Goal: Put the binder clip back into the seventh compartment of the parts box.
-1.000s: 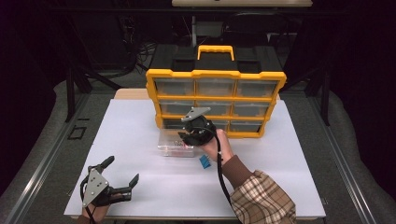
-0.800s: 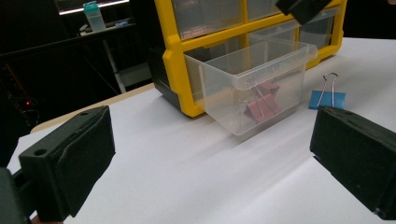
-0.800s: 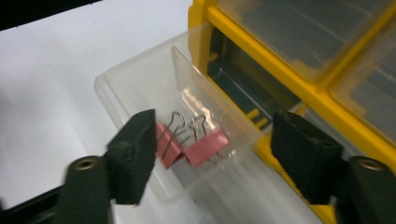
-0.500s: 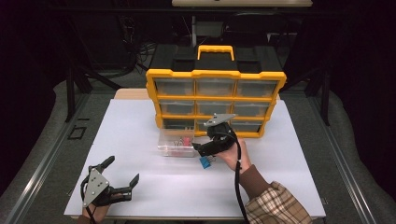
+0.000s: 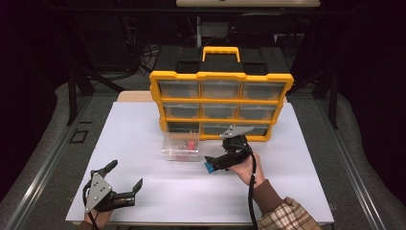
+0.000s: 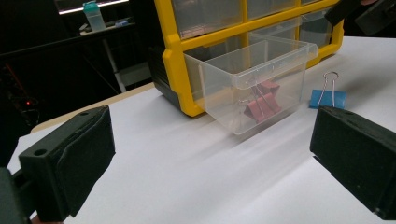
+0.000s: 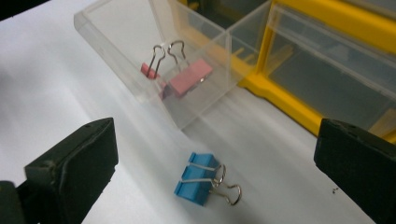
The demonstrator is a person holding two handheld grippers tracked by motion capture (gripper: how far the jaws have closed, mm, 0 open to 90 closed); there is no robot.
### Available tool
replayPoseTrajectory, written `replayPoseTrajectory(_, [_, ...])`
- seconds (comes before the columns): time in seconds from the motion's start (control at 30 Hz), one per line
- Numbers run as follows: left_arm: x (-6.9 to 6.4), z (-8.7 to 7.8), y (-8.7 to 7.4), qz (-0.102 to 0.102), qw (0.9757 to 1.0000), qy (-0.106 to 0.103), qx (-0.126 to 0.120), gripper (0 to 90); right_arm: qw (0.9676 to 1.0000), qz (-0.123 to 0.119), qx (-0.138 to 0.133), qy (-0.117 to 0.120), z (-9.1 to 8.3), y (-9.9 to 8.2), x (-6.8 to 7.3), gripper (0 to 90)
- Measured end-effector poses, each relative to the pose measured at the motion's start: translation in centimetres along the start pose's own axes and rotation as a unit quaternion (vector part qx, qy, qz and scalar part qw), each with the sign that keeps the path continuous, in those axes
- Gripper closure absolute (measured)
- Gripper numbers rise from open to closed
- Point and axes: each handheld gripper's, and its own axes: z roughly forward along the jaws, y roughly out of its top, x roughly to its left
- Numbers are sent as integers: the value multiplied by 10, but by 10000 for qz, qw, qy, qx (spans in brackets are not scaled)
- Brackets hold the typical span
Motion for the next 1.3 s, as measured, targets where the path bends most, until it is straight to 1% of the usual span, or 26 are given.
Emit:
replayPoseTrajectory(0.07, [0, 0, 0, 4, 10000, 1, -5, 0, 10000, 40, 30, 11, 1, -3, 0, 0])
replayPoseTrajectory(0.13, [0, 0, 0, 5, 10000, 0, -2, 0, 9999, 68, 67, 54, 3, -5, 1, 36])
replayPoseTrajectory(0.17, [0, 0, 0, 7, 10000, -3, 0, 0, 9999, 85, 146, 22, 4, -7, 2, 72])
replayPoseTrajectory(0.2, [0, 0, 0, 7, 10000, -4, -4, 0, 9998, 97, 148, 86, 6, -9, 2, 119])
replayPoseTrajectory(0.23, [0, 0, 0, 7, 10000, -5, -5, 0, 9996, 145, 208, 88, 8, -11, 3, 164])
replayPoseTrajectory(0.3, [0, 0, 0, 4, 10000, -6, -2, 0, 9993, 208, 305, 85, 13, -13, 3, 217])
replayPoseTrajectory(0.33, [0, 0, 0, 5, 10000, -8, -2, 0, 9992, 197, 348, 86, 15, -14, 3, 237])
replayPoseTrajectory(0.4, [0, 0, 0, 6, 10000, -8, -7, 0, 9987, 251, 446, 40, 20, -16, 3, 312])
replayPoseTrajectory(0.43, [0, 0, 0, 4, 10000, -10, -5, 0, 9984, 276, 484, 32, 23, -17, 3, 329])
replayPoseTrajectory(0.47, [0, 0, 0, 4, 10000, -10, -5, 0, 9982, 289, 523, 21, 25, -18, 3, 372])
replayPoseTrajectory(0.53, [0, 0, 0, 3, 10000, -11, -4, 0, 9975, 381, 594, 43, 29, -20, 2, 433])
replayPoseTrajectory(0.57, [0, 0, 0, 3, 10000, -13, -4, 0, 9974, 409, 586, 50, 31, -22, 2, 471])
replayPoseTrajectory(0.6, [0, 0, 0, 5, 10000, -16, 2, 0, 9968, 469, 645, 10, 32, -22, 2, 494])
replayPoseTrajectory(0.7, [0, 0, 0, 5, 10000, -19, 0, 0, 9959, 560, 705, -29, 37, -26, -1, 569])
replayPoseTrajectory(0.8, [0, 0, 0, 4, 10000, -20, -1, 0, 9950, 657, 751, 7, 40, -28, -2, 619])
replayPoseTrajectory(0.83, [0, 0, 0, 6, 10000, -21, 1, 0, 9949, 633, 777, -76, 41, -29, -2, 637])
replayPoseTrajectory(0.87, [0, 0, 0, 4, 10000, -21, 4, 0, 9948, 666, 774, 50, 42, -29, -3, 654])
replayPoseTrajectory(0.9, [0, 0, 0, 7, 10000, -23, 4, 0, 9940, 752, 790, -26, 43, -30, -1, 674])
replayPoseTrajectory(0.93, [0, 0, 0, 10, 10000, -25, 6, 0, 9936, 743, 843, -77, 44, -31, -1, 697])
replayPoseTrajectory(0.97, [0, 0, 0, 8, 10000, -28, 2, 0, 9930, 784, 877, -121, 44, -31, -1, 710])
replayPoseTrajectory(1.0, [0, 0, 0, 3, 10000, -25, -6, 0, 9925, 821, 905, -53, 43, -31, -2, 717])
replayPoseTrajectory(1.13, [0, 0, 0, 5, 10000, -26, -5, 0, 9916, 1036, 780, 0, 43, -32, -3, 749])
replayPoseTrajectory(1.17, [0, 0, 0, 5, 10000, -28, -7, 0, 9916, 1048, 753, -27, 42, -32, -2, 759])
replayPoseTrajectory(1.2, [0, 0, 0, 4, 10000, -24, -10, 0, 9910, 1066, 805, 24, 41, -31, -3, 768])
replayPoseTrajectory(1.3, [0, 0, 0, 0, 10000, -17, -10, 0, 9903, 1168, 746, 71, 40, -31, -3, 804])
